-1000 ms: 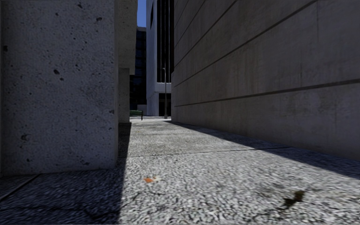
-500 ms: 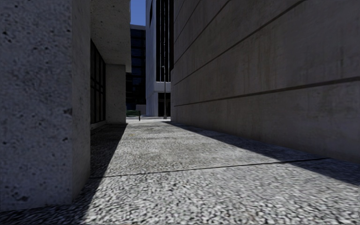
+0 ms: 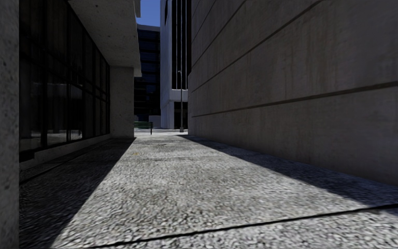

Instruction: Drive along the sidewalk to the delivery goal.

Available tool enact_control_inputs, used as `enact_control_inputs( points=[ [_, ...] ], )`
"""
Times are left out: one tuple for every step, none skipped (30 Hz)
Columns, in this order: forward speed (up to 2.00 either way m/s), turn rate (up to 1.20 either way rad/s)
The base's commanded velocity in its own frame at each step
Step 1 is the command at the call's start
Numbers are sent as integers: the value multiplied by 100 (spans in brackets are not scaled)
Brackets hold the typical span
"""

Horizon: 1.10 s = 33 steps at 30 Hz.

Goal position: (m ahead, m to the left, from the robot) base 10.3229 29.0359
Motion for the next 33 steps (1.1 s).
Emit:
enact_control_inputs(
  points=[
    [200,0],
    [200,0],
    [200,0],
    [200,0],
    [200,0],
    [200,0],
    [200,0],
    [200,0],
    [200,0],
    [200,0],
    [200,0],
    [200,0],
    [200,0],
    [200,0],
    [200,0],
    [200,0],
    [200,0],
    [200,0],
    [200,0],
    [200,6],
    [200,6],
    [200,17],
    [200,25],
    [200,29],
    [200,29],
    [200,29],
    [200,30],
    [200,19],
    [200,0],
    [200,0],
    [200,0],
    [200,0],
    [200,0]
  ],
)
